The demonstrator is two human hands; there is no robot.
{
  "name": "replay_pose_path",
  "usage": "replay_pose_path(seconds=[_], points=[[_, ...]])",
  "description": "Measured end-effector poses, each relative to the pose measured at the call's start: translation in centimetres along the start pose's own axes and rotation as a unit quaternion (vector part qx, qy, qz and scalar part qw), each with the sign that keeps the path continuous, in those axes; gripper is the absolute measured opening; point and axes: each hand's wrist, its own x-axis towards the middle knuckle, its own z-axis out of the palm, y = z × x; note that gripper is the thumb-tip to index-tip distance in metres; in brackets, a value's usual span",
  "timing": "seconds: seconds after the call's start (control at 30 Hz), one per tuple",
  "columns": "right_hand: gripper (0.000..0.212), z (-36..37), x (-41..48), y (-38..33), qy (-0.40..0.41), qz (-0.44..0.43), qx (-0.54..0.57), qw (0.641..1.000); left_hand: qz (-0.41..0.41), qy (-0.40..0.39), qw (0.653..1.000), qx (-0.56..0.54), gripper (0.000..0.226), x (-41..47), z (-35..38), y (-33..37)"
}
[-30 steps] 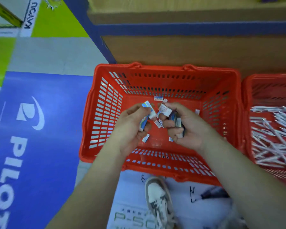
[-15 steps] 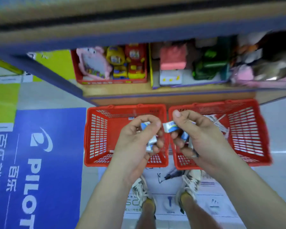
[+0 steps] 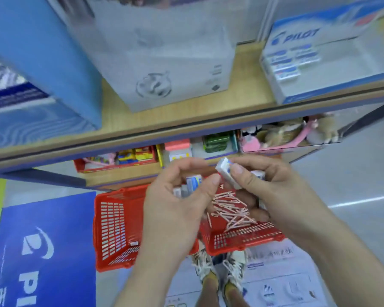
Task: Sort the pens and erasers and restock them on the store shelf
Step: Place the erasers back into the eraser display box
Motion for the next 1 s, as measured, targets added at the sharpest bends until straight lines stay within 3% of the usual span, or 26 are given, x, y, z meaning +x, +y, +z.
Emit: replay_pose_path(seconds=[0.1,0.23,0.33,0.53,0.63,0.8,1.0], points=[[0.022,-1.7,0.2,-2.4,-0.014,-0.002,-0.027,1.000,0.012,-0.089,0.996,0.000,0.033,1.6,0.4,2.1],[0.024,-3.6,0.6,-5.0,-0.012,-0.013,-0.069,0.997,0.033,-0.141,0.989,0.005,0.017,3.4,1.6,3.6],[0.025,-5.0,0.7,-6.6,0.025,-0.044,-0.138,0.989,0.044,-0.120,0.992,-0.005,0.018,4.5,3.0,4.2],[0.030,-8.5,1.0,-9.3,0.117,-0.128,-0.344,0.923,0.076,-0.096,0.992,0.018,0.014,6.4,7.0,5.1],[0.016,-10.3,1.6,-10.6,0.156,-0.139,-0.393,0.896,0.108,-0.070,0.990,0.050,0.013,7.6,9.0,6.0],[0.018,-13.8,3.1,-12.6,0.171,-0.156,-0.430,0.873,0.164,-0.015,0.975,0.152,0.013,9.5,12.3,8.0],[0.019,-17.0,6.2,-13.4,0.183,-0.139,-0.550,0.803,0.180,0.093,0.951,0.232,0.006,12.0,13.7,8.1]])
